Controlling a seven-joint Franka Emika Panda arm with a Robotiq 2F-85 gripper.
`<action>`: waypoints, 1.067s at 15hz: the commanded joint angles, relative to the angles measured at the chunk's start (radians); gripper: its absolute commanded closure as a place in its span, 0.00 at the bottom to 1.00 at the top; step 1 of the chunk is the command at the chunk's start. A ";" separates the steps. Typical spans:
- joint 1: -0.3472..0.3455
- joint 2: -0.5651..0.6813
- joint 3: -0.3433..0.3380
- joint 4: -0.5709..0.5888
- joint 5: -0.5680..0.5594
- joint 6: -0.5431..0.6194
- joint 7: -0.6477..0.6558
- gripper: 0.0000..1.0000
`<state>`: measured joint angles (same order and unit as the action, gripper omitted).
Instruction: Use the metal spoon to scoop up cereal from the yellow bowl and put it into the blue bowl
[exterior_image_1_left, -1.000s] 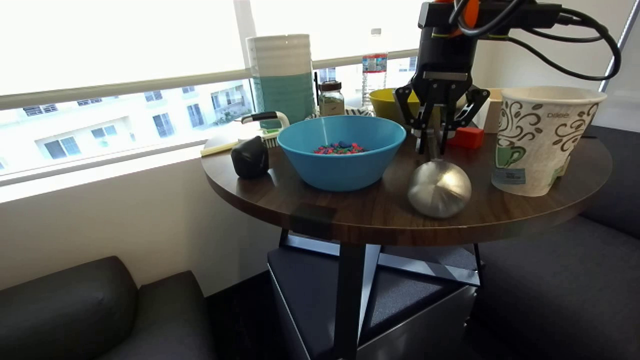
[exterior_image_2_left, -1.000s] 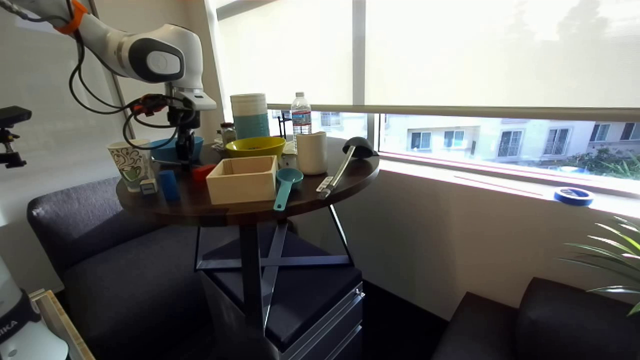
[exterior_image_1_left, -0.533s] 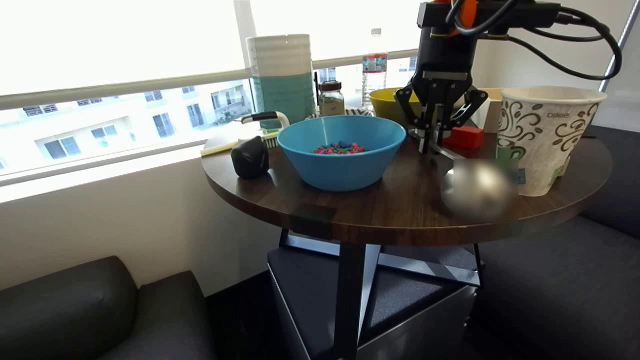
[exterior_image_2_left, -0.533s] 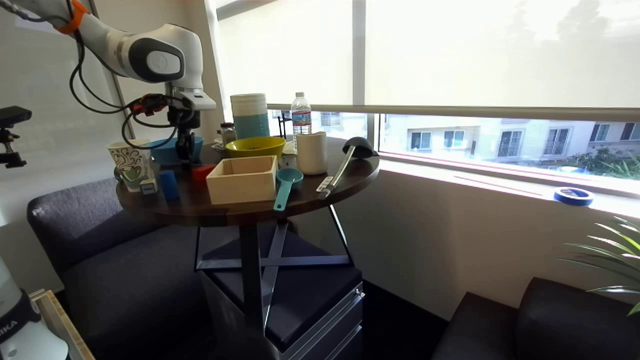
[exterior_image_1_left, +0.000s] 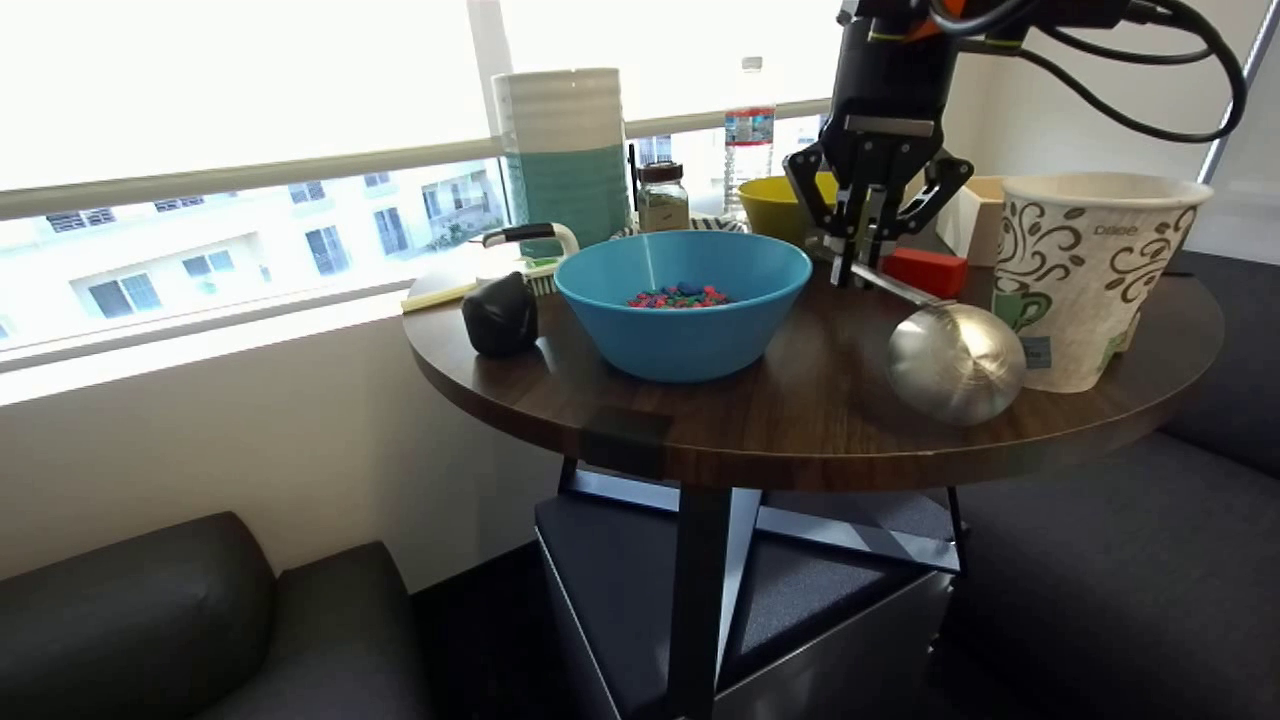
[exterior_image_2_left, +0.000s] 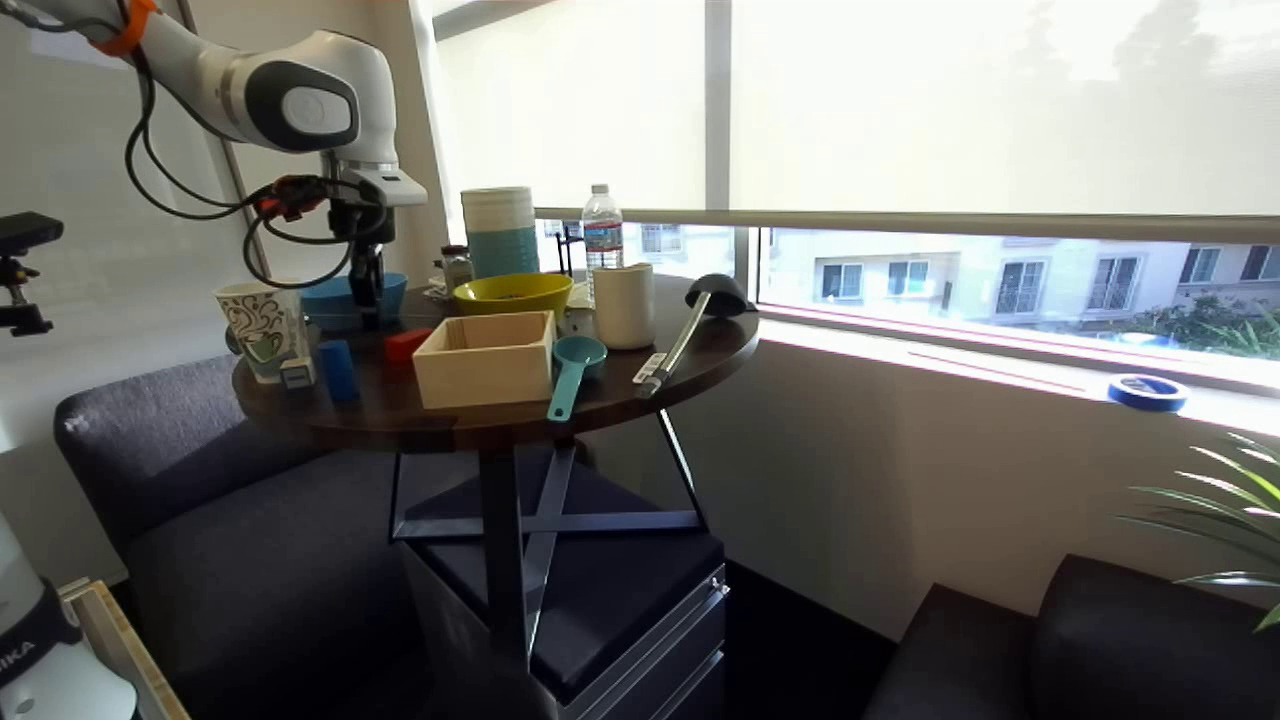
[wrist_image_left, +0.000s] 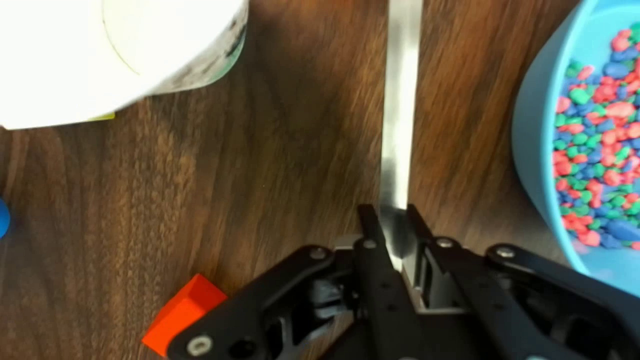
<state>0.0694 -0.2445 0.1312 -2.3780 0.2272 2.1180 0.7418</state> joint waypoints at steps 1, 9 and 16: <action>0.009 -0.069 0.009 0.001 0.007 -0.014 -0.033 0.96; 0.020 -0.148 0.065 0.051 -0.050 -0.033 -0.093 0.96; 0.013 -0.167 0.104 0.090 -0.139 -0.009 -0.149 0.85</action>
<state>0.0848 -0.4117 0.2331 -2.2891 0.0872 2.1105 0.5935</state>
